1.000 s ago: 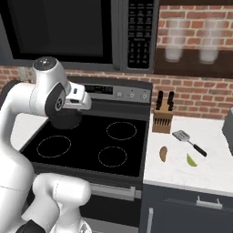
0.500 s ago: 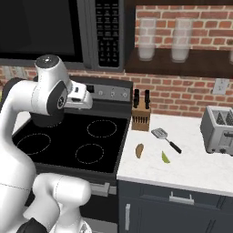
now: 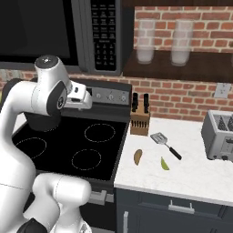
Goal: Put the sweet potato and lemon wedge in the pot. Retrieve the spatula and lightly stir the vegetables in the pot.
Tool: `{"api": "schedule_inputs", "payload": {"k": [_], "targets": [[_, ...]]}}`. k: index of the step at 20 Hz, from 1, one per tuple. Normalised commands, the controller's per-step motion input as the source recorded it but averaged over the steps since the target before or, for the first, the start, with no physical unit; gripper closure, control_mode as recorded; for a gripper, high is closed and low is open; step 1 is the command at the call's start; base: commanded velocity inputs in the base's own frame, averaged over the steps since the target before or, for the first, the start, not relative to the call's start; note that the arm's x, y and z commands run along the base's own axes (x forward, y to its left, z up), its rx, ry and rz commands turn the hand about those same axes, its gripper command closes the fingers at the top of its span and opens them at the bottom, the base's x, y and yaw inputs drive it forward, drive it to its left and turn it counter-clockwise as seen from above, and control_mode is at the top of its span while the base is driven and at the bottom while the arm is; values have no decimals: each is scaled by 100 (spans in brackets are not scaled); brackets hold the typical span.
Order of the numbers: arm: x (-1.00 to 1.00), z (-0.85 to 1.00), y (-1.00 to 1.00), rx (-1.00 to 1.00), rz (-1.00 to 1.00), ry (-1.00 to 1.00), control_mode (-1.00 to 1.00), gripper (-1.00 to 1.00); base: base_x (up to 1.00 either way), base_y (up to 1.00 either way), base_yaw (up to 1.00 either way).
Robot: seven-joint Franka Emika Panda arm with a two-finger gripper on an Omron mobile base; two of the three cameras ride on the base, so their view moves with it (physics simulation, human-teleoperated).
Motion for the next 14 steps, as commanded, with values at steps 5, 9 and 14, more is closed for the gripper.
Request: {"api": "schedule_inputs", "payload": {"k": [5,9,14], "targets": [[0,0,-31,0,0,0,-100,-100,17,-7,0],[-1,-9,-95,0,0,0,-100,-100,0,0,0],[0,-29,-100,0,-5,3,-100,-100,0,0,0]]}}
